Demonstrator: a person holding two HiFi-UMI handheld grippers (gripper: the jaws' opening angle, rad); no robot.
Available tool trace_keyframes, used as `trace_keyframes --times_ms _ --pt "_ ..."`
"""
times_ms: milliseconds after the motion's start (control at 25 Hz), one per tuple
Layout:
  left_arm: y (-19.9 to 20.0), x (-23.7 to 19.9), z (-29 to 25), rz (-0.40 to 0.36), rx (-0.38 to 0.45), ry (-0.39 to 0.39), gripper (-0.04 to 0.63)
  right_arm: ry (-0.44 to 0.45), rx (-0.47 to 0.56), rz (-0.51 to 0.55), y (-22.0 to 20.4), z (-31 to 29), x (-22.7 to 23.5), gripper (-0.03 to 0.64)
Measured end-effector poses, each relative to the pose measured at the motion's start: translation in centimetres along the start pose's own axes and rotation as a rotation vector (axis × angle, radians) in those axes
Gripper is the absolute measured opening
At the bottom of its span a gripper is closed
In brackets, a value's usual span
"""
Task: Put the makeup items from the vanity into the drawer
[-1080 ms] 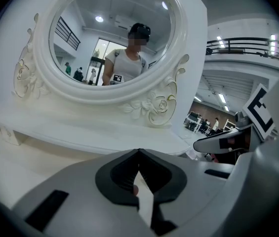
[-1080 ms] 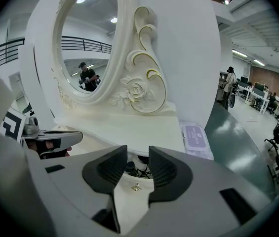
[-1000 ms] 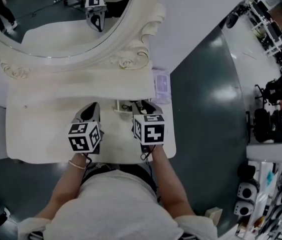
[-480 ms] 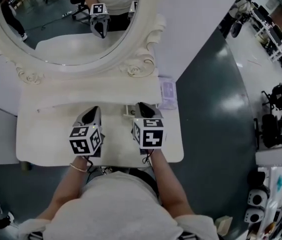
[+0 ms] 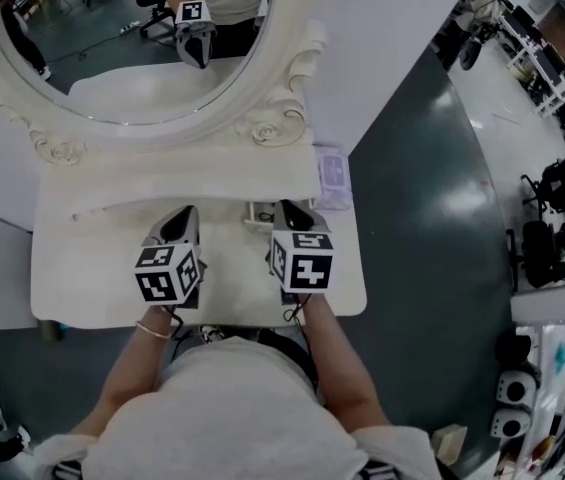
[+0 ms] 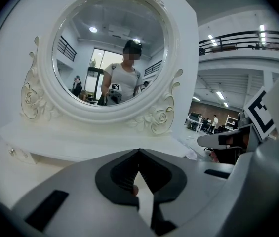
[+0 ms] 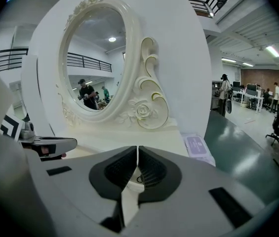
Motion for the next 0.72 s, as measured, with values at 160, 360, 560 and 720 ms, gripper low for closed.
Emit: trace_keyframes --times_ms 160,360,560,720 --pt "-0.4 0.9 -0.3 -0.002 -0.012 -0.023 0.003 -0.043 0.004 -0.021 -0.5 1.3 1.2 0.025" --pt "-1.1 3.0 -1.3 -0.016 -0.035 -0.07 0.003 -0.114 0.013 -0.061 -1.6 3.5 3.4 0.025" --pt "-1.4 5.2 -2.1 -0.032 -0.051 -0.118 0.003 -0.158 0.014 -0.118 -2.7 5.1 5.2 0.025" --pt "-1.4 6.3 -2.7 -0.043 -0.061 -0.139 0.003 -0.19 0.015 -0.152 -3.3 5.9 6.4 0.02"
Point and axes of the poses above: the fingertips, and each gripper's own axes: z backward along the fingers, x to its right, y out of its top, the point moved 5 cm from there along z, backward along the fingers, and after that the axes turned 9 degrees about y, right-handed, at the moved point
